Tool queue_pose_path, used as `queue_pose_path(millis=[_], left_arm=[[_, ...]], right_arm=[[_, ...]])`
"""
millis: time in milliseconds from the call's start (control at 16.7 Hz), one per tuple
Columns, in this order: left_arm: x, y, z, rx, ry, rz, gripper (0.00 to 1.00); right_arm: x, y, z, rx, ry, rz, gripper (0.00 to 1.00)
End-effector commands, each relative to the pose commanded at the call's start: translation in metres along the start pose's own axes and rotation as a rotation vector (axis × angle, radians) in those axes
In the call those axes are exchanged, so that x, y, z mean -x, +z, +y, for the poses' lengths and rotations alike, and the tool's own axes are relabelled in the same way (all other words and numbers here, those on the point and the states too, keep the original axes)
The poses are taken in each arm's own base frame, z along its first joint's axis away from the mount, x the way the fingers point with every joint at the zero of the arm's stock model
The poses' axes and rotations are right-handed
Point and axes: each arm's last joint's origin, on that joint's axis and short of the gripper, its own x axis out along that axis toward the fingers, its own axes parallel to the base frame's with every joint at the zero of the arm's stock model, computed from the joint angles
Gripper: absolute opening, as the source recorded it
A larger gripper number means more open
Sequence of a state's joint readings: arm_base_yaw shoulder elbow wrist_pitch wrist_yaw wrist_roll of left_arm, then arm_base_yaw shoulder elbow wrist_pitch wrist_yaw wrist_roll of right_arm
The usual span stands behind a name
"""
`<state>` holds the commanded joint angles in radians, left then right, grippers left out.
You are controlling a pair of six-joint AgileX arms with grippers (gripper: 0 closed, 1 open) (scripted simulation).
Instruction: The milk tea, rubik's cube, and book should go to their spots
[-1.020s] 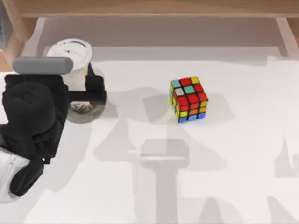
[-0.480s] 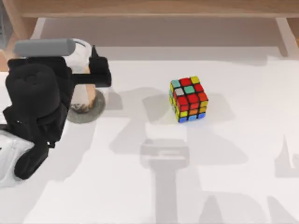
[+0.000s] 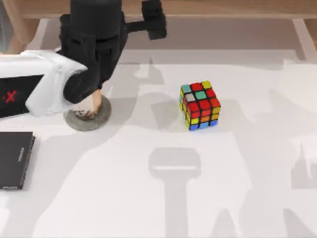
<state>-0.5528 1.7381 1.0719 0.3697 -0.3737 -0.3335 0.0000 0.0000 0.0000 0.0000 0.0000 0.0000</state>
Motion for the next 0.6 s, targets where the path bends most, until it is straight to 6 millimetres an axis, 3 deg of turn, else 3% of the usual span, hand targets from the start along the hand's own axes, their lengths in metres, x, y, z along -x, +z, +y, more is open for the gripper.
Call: queue_pose_path(millis=[300,600], left_arm=[[-0.034,0.009,-0.064,0.068,0.023,0.263,1.00],[-0.050,-0.007,-0.119,0.095,0.128,0.532,1.00]], right_arm=[[0.000,0.000,0.000,0.000,0.000,0.000,1.00],[0.000,0.000,0.000,0.000,0.000,0.000,1.00]])
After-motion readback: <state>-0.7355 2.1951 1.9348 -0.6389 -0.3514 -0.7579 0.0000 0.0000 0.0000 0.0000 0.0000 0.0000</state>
